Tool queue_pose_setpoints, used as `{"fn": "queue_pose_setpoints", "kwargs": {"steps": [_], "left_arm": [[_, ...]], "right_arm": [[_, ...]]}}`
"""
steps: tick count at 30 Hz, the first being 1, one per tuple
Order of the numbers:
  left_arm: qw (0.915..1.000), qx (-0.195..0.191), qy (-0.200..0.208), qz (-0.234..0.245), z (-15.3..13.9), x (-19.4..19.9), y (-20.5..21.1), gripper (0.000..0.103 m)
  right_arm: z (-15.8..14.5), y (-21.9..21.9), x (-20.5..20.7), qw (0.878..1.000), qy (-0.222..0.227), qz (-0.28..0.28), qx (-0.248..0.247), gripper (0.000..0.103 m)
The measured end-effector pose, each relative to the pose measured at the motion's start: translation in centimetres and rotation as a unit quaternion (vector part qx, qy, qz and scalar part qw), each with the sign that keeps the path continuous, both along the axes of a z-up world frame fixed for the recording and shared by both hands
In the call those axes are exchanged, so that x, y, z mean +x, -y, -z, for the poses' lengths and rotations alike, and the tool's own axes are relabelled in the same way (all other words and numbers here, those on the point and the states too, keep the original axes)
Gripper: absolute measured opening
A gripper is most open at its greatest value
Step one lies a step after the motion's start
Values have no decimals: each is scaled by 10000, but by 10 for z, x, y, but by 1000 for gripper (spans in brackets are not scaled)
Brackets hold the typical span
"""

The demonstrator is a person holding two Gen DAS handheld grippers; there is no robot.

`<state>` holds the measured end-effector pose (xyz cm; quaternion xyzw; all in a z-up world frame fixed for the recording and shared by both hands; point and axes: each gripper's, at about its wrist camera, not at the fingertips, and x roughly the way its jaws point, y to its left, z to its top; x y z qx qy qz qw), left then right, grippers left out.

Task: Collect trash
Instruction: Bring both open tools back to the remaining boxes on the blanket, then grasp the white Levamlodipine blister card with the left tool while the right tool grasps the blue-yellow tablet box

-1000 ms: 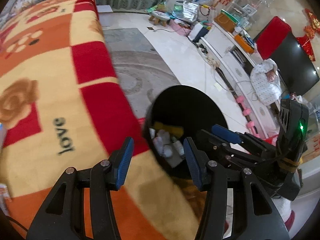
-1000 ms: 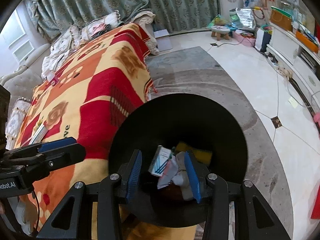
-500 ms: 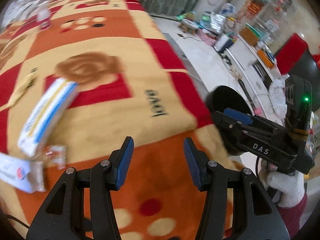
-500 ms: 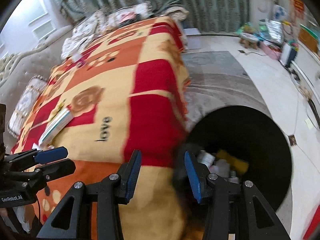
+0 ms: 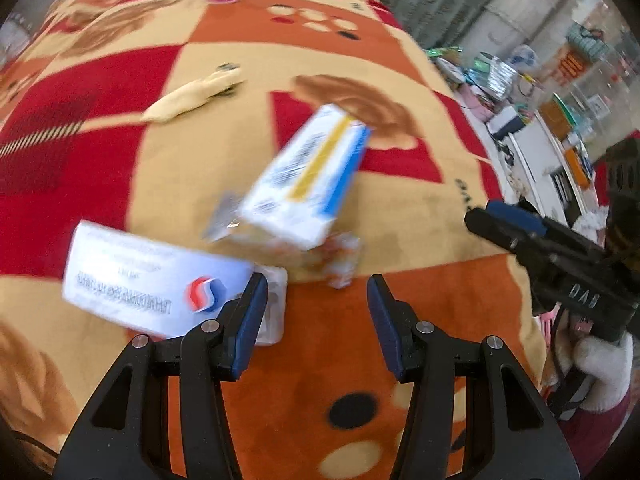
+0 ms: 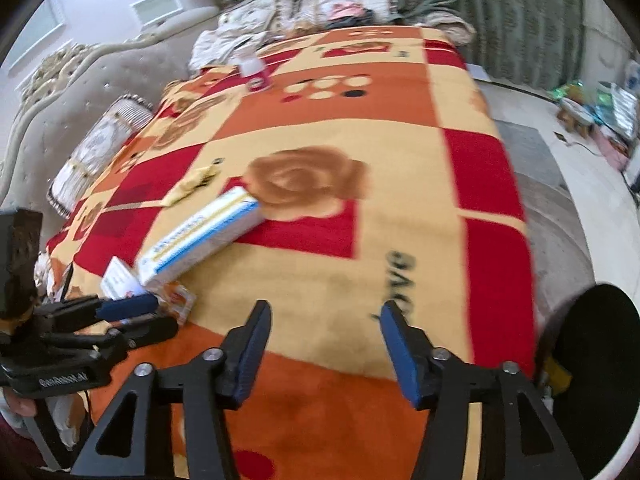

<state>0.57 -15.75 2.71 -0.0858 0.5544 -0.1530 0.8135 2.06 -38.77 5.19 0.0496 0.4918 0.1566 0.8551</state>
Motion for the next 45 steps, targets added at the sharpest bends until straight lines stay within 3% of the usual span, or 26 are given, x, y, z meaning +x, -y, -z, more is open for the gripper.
{"fn": "queue_pose_setpoints", "kwargs": {"steps": [10,15,19,26,32,38,42,45], "left_arm": [[9981,8,-185,-580,-1,-35,-79,50],[9964,-213,-120,-810,-15,-54,-103,50],[9936,-387,-62,-1062,-26,-62,-121,50],[9886,-340,45,-1463,-33,-60,-143,54],[9796,-333,-9,-1982,-16,-41,-157,56],[9729,-144,10,-2309,1,-12,-152,58],[9727,52,83,-2320,6,2,-145,59],[9754,192,121,-2194,7,11,-138,59]], "right_arm": [[4,-85,46,9983,-247,-451,257,68],[21,-121,76,9967,-626,-480,188,71],[25,-136,89,9963,-645,-554,101,72],[32,-129,105,9942,-501,-610,-725,72],[33,-100,109,9955,-599,-425,-598,72],[34,-113,103,9957,-413,-592,-581,72],[36,-121,97,9935,-176,-822,-761,72],[35,-118,92,9928,-45,-903,-791,61]]}}
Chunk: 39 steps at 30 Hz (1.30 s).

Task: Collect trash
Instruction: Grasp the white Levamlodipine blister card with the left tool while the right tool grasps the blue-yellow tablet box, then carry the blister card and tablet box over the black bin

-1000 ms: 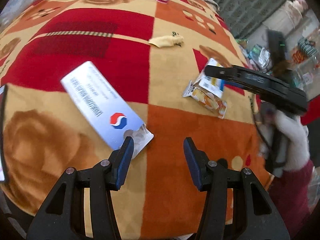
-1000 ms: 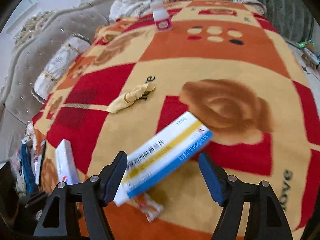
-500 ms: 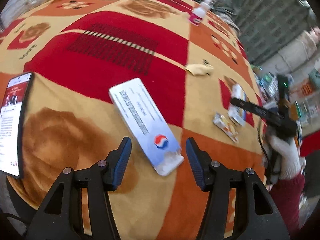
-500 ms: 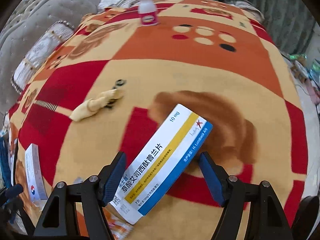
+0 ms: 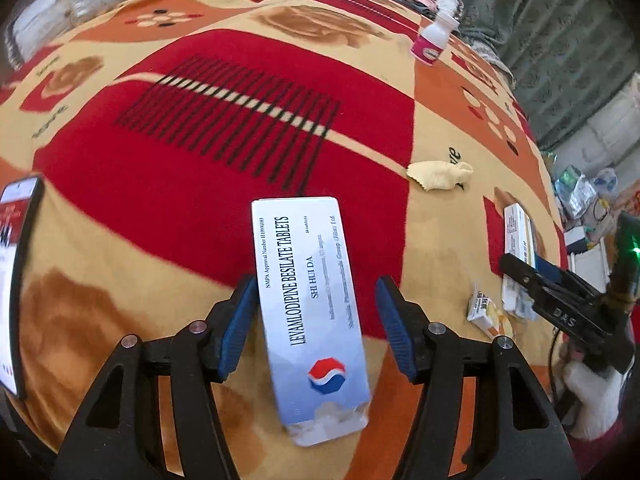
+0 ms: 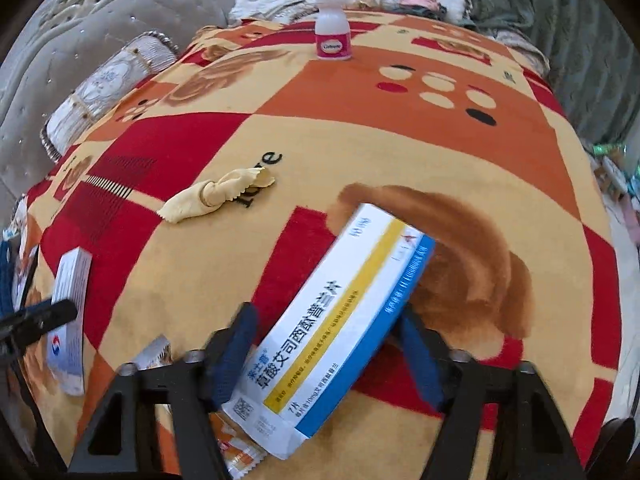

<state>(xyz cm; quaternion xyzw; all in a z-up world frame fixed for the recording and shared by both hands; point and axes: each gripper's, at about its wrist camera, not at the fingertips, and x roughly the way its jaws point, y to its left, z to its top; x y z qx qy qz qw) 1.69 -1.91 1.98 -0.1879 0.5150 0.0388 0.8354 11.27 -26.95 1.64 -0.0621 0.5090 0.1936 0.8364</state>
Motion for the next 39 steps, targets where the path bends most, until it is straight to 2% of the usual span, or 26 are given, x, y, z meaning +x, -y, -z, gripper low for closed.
{"fn": "queue_pose_setpoints", "kwargs": {"steps": [2,3,11,23,31,39], "left_arm": [[9998,147,-19,131,0,3,6,56],[9996,171,-13,215,0,2,9,44],[9968,-59,136,792,-17,-7,42,44],[9885,28,383,1465,-44,-12,110,44],[9793,22,523,1957,-58,-12,163,44],[9639,68,591,2594,-65,-11,230,44]], "right_arm": [[-2,5,-3,10000,32,-18,76,54],[-5,8,-5,9999,82,-20,151,47],[-23,27,-29,9989,301,-75,349,46],[-40,68,-69,9977,452,185,466,46],[-51,114,-93,9953,564,585,527,46],[-55,166,-111,9907,630,1073,543,46]]}}
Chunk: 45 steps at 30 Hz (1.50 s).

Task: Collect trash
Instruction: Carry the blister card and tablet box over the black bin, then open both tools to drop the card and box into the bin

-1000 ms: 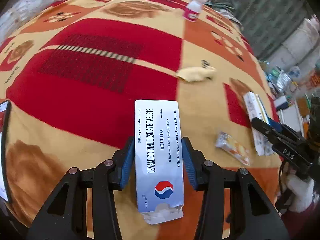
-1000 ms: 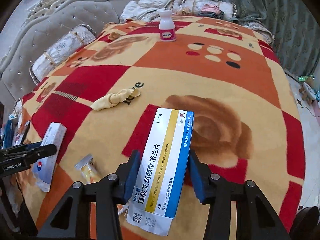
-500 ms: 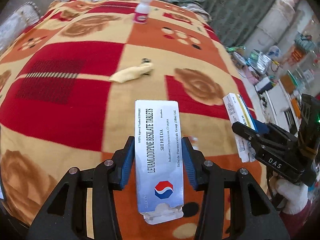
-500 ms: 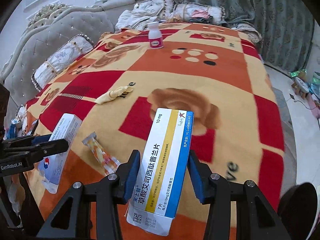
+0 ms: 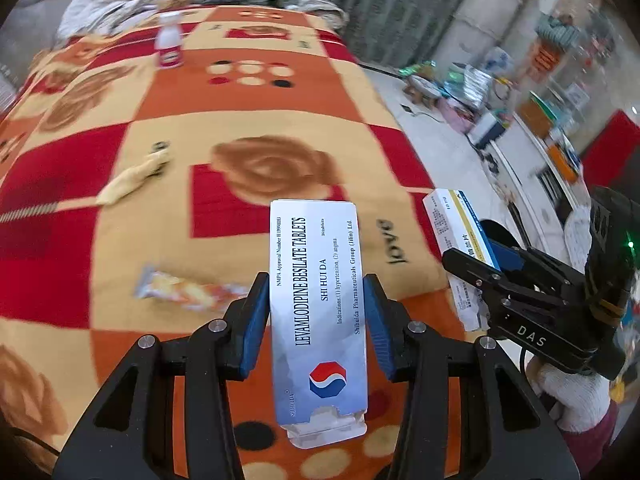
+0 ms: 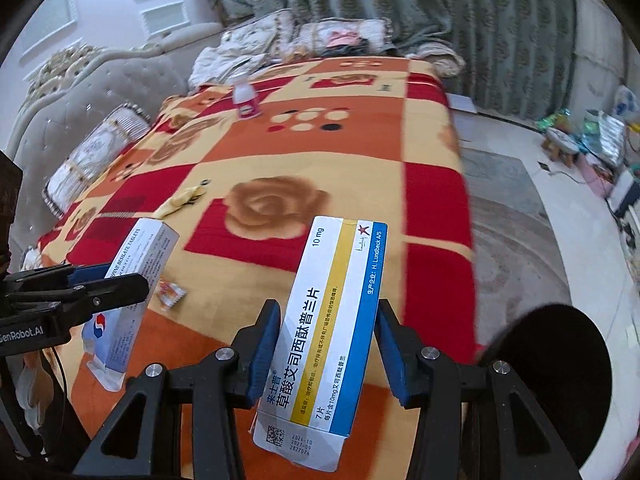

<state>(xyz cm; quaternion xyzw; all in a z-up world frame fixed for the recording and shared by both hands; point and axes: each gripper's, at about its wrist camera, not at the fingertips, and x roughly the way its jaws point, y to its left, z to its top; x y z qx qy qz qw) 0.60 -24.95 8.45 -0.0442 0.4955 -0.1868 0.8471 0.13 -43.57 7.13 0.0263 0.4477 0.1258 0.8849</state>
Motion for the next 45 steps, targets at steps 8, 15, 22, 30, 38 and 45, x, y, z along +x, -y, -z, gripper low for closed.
{"fn": "queue_pose_setpoints", "kwargs": {"steps": [8,15,22,30,38,45], "left_arm": [[9988,57,9,481,-1,-2,51,44],[9970,60,-25,765,-1,-3,87,44],[9943,27,-87,1060,2,-3,123,44],[9908,-97,-218,1331,6,3,159,44],[9852,-375,-470,1603,17,13,196,44],[9793,-762,-612,1772,23,16,215,49]], "right_arm": [[0,51,-16,9987,-40,498,-5,46],[2,85,-28,9966,-71,822,17,46],[6,114,-41,9937,-132,1114,0,46],[17,152,-50,9883,-281,1500,11,46],[31,184,-53,9827,-466,1794,37,46],[38,204,-53,9777,-558,2024,85,49]]}}
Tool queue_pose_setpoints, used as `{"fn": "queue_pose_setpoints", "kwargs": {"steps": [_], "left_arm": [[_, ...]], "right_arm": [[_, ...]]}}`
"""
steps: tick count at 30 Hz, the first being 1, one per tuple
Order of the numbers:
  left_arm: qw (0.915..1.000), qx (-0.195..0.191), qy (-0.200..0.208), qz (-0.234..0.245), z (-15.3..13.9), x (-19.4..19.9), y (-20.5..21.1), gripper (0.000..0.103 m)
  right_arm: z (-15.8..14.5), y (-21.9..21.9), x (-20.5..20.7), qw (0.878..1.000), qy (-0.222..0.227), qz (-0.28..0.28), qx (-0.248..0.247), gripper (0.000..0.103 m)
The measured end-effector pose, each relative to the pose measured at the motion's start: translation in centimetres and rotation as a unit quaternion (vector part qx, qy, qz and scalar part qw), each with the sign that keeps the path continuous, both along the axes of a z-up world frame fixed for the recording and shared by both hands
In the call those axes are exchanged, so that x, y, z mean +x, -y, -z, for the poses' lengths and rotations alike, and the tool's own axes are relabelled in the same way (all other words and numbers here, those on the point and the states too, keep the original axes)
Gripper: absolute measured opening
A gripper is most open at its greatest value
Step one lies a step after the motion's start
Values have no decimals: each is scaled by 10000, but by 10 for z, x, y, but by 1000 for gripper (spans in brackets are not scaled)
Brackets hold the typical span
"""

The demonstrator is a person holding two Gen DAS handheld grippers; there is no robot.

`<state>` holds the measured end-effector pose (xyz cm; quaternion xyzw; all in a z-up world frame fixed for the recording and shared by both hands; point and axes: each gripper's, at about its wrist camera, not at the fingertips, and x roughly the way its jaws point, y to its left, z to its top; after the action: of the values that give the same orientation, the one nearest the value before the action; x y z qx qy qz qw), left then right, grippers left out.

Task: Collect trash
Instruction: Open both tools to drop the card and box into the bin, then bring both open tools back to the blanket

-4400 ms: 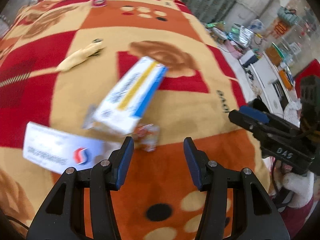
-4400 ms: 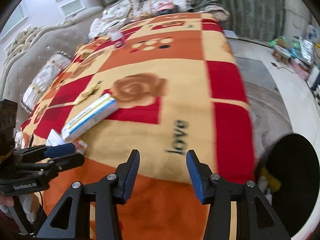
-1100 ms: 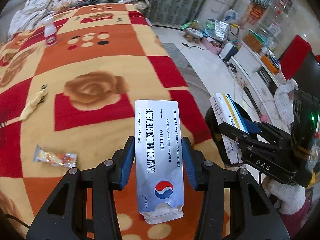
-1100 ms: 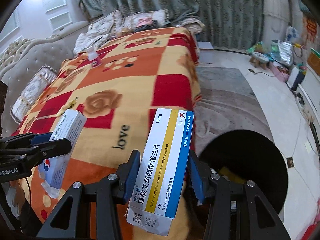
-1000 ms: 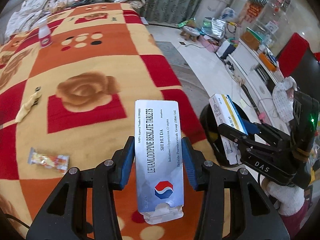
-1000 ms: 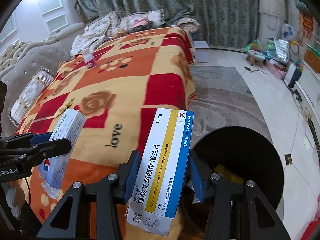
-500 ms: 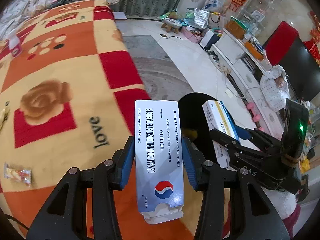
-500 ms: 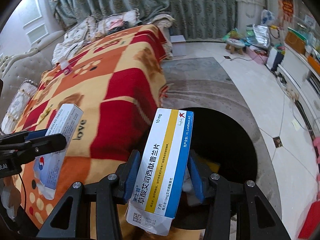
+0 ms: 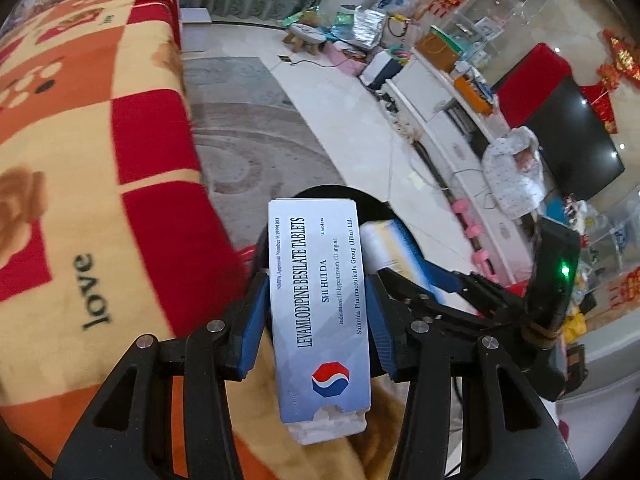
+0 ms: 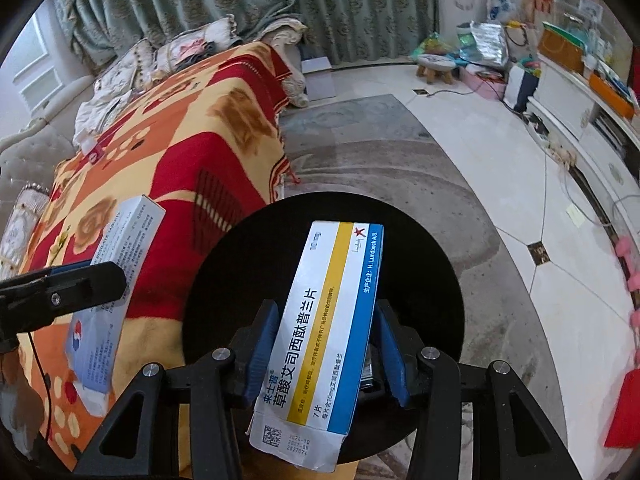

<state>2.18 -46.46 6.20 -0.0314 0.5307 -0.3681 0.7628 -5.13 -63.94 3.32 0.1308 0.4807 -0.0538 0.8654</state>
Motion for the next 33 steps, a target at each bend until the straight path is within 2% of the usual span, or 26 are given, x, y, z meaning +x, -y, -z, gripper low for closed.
{"fn": "queue_pose_setpoints", "kwargs": {"steps": [2,6,14,21,24,27,33], "left_arm": [[10000,-4,-11,-25,0,1,1,57],[9999,79,-29,-112,1,2,-5,57],[9990,258,110,-354,-1,8,-33,57],[9979,321,128,-551,-1,9,-58,57],[9967,459,246,-623,-1,8,-71,57],[9957,546,266,-699,1,10,-86,57],[9932,613,315,-934,1,14,-114,57]], "right_arm": [[2,3,0,10000,-18,85,10,50],[3,4,1,9999,-102,119,-7,61],[1,-13,7,9999,-103,-55,17,62],[-12,-36,9,9996,32,-265,63,62],[-15,-51,12,9991,6,-433,-20,65],[-13,-65,17,9982,-18,-589,73,71],[7,-92,33,9950,-345,-934,-67,71]]}}
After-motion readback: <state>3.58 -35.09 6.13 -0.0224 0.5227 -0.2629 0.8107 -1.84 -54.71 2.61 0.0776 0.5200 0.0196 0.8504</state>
